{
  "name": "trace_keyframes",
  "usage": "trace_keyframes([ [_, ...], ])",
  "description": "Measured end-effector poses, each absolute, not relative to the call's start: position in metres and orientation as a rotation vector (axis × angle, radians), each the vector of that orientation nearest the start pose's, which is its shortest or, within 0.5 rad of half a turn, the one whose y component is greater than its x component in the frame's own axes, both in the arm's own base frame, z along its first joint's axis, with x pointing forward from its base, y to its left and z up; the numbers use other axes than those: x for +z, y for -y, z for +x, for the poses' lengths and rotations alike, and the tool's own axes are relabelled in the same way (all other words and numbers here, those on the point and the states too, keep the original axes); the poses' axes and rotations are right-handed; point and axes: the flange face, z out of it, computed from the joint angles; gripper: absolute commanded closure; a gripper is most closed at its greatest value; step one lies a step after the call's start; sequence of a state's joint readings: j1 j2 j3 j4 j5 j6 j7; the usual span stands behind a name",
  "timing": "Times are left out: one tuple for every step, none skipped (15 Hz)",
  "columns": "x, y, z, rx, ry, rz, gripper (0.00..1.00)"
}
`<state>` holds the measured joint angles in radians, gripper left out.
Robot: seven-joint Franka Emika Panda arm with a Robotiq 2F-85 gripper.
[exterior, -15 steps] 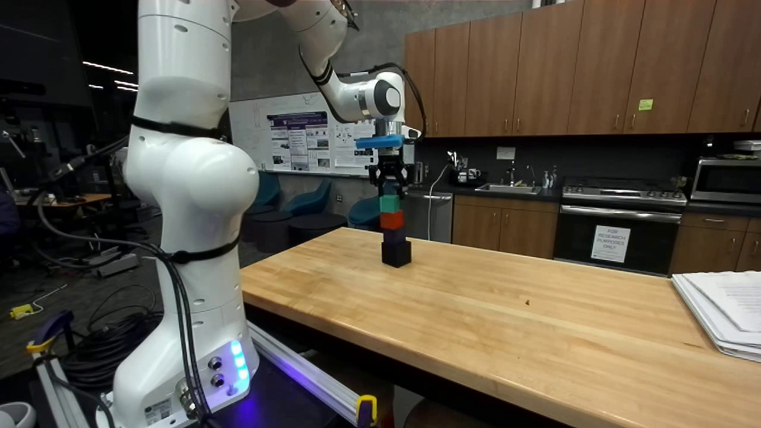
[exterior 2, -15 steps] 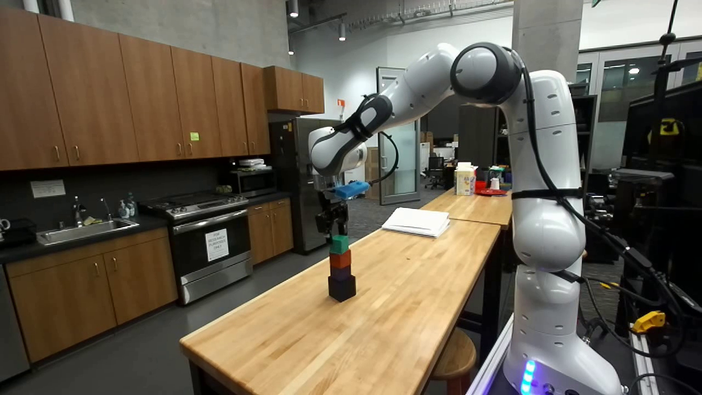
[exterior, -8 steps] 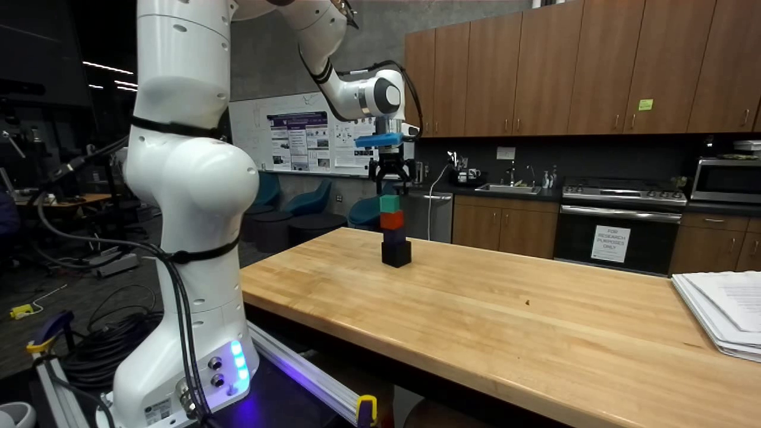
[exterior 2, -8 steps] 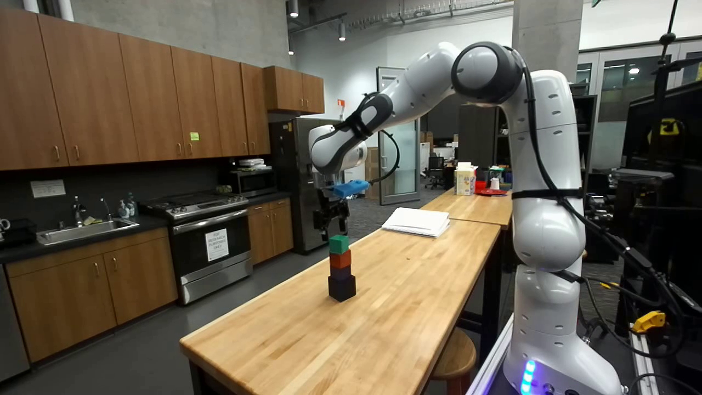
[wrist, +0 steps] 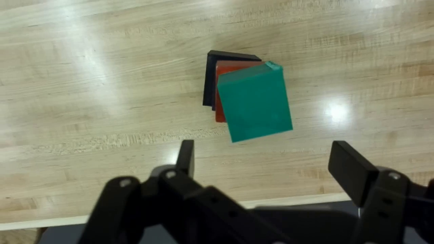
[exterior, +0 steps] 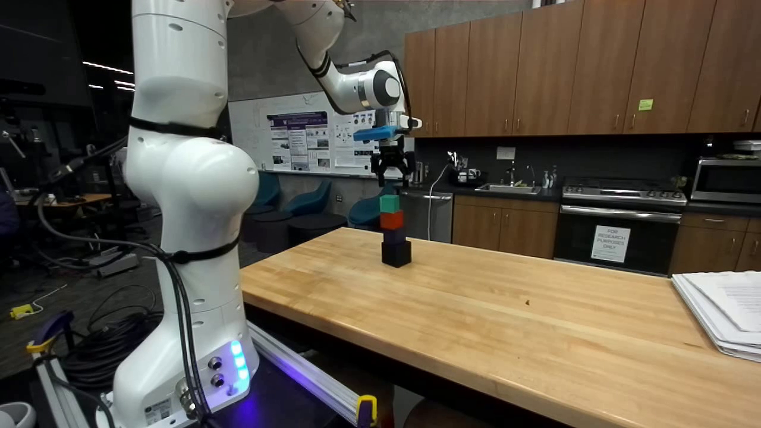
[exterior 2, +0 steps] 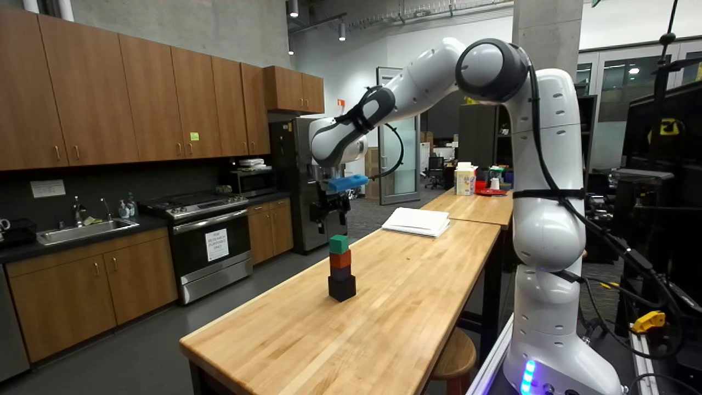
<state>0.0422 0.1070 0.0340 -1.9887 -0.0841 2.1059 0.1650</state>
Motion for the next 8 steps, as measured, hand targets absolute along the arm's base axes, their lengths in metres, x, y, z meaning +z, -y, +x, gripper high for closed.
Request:
trace_keyframes([
  [0.415,-0.04,0.577,-0.035,-0.108,-3.206,0.0],
  [0.418,-0.039,0.577,-0.036,-0.137,-3.204,0.0],
  [0.42,-0.039,0.577,-0.032,-0.159,-3.203,0.0],
  [0.422,-0.039,0.576,-0.021,-0.174,-3.201,0.0],
  [0.425,-0.039,0.576,-0.012,-0.183,-3.2,0.0],
  [0.427,-0.038,0.575,-0.004,-0.187,-3.2,0.0],
  [0.43,-0.037,0.574,0.002,-0.19,-3.2,0.0],
  [0.434,-0.037,0.574,0.004,-0.194,-3.2,0.0],
])
